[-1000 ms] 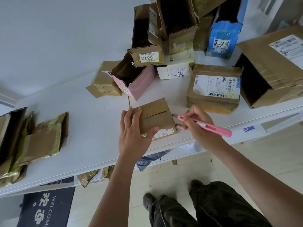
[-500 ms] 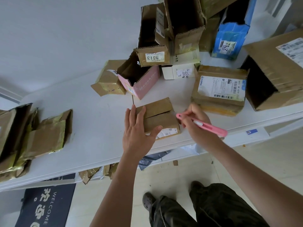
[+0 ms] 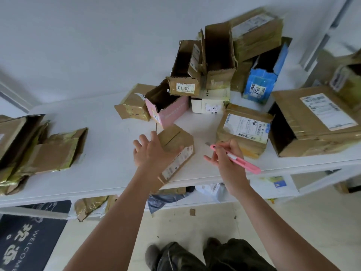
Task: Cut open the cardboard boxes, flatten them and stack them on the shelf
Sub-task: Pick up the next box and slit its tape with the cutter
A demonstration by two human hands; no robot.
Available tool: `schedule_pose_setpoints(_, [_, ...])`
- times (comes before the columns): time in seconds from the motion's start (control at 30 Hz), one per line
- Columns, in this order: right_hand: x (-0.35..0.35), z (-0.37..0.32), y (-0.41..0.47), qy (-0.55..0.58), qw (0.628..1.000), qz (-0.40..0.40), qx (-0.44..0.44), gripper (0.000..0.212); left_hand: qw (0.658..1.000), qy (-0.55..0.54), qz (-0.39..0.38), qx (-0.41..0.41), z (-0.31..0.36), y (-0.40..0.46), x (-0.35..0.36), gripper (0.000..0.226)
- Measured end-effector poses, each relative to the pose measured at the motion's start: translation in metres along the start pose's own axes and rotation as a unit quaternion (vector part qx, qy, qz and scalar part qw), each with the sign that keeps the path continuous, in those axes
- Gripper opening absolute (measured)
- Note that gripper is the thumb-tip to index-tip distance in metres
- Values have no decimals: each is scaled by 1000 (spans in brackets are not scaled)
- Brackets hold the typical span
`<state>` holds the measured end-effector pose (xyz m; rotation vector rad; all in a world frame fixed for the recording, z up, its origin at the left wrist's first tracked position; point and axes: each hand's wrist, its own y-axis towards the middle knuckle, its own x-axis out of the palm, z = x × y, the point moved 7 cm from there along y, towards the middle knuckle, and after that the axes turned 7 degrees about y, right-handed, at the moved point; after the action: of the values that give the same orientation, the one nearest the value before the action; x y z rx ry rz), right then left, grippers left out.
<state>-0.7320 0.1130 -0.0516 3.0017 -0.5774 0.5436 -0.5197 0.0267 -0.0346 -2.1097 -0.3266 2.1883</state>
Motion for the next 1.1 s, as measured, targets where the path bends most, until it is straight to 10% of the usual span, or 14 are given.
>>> schedule_pose_setpoints(0.23, [17,5,-14,1,999,42,6,15,983,-140,-49,-109,-30,-4,5,83])
schedule_pose_setpoints(0.43, [26,17,-25,-33,997,70,-10,11,850,-470,-121,-206,-23,-16,18,52])
schedule_pose_setpoints(0.67, [38,10,2,-25,997,69,-33,17,991,-108,46,-66,-30,-23,4,53])
schedule_pose_setpoints(0.8, [35,18,11,-18,997,72,-7,17,984,-75,-15,160,-3,-15,12,56])
schedule_pose_setpoints(1.1, [28,25,13,-50,998,34,-18,10,974,-93,-101,180,-11,-3,31,74])
